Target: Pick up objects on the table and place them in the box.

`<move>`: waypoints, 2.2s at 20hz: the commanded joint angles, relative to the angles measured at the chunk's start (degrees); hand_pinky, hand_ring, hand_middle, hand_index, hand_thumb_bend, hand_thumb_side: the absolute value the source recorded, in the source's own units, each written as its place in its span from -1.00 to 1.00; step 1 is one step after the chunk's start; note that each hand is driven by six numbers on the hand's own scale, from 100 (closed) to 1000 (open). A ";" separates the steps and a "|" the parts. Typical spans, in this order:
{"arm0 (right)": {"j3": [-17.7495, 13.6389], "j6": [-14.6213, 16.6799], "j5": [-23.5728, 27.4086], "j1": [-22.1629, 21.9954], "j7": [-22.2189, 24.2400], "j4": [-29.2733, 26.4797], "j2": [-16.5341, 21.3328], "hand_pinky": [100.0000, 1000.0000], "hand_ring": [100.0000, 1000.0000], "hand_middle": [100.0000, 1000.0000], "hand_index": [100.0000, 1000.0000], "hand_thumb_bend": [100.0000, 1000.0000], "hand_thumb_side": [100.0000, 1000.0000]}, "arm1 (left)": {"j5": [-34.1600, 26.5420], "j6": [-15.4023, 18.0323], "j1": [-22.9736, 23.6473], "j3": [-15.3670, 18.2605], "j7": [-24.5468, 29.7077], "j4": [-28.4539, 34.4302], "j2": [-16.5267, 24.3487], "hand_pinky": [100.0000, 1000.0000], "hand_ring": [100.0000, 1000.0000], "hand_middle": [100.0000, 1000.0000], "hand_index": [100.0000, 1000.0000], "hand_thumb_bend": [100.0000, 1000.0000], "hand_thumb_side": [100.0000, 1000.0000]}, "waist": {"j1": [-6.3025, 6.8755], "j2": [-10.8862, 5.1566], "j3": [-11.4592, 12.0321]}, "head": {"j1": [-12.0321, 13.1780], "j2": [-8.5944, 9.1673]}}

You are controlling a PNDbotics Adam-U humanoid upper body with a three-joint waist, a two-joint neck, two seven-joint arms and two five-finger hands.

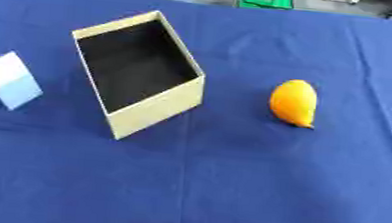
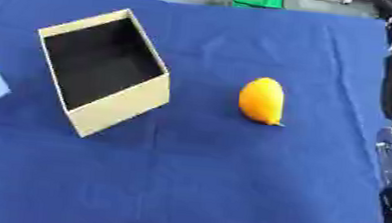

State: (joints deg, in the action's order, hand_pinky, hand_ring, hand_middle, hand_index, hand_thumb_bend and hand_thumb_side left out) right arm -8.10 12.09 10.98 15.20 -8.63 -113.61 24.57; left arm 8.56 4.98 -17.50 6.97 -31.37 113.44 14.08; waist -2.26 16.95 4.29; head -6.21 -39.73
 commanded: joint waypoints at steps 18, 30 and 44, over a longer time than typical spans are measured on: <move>5.63 -5.83 -17.56 1.26 7.07 -0.98 25.63 0.80 0.92 0.61 0.82 -1.00 0.98 | 0.24 -0.31 0.13 -0.03 0.44 1.15 1.18 -0.16 0.31 0.22 0.39 -0.83 1.00 | -0.46 -1.70 0.04 | -0.51 -0.65; 8.19 -4.59 -24.96 1.55 17.88 -0.98 32.50 0.80 0.94 0.69 0.80 -1.00 1.00 | 0.27 -0.43 0.33 -0.17 0.71 1.15 1.38 -0.16 0.31 0.22 0.39 -0.84 1.00 | -0.60 -1.74 -0.01 | -0.43 -0.92; 10.76 -3.40 -24.16 2.80 23.58 -0.98 36.00 0.84 1.00 0.74 0.83 -0.73 0.46 | 0.17 -0.50 0.30 -0.40 1.01 1.15 1.32 -0.16 0.31 0.22 0.39 -0.85 1.00 | -0.81 -1.69 0.18 | -0.67 -0.82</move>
State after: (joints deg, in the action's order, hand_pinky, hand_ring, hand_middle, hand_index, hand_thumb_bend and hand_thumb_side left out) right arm 3.20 8.62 -13.48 17.28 14.24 -113.64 58.09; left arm 8.57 4.38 -16.83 6.60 -30.61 113.44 14.13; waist -3.12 16.27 4.45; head -6.71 -40.31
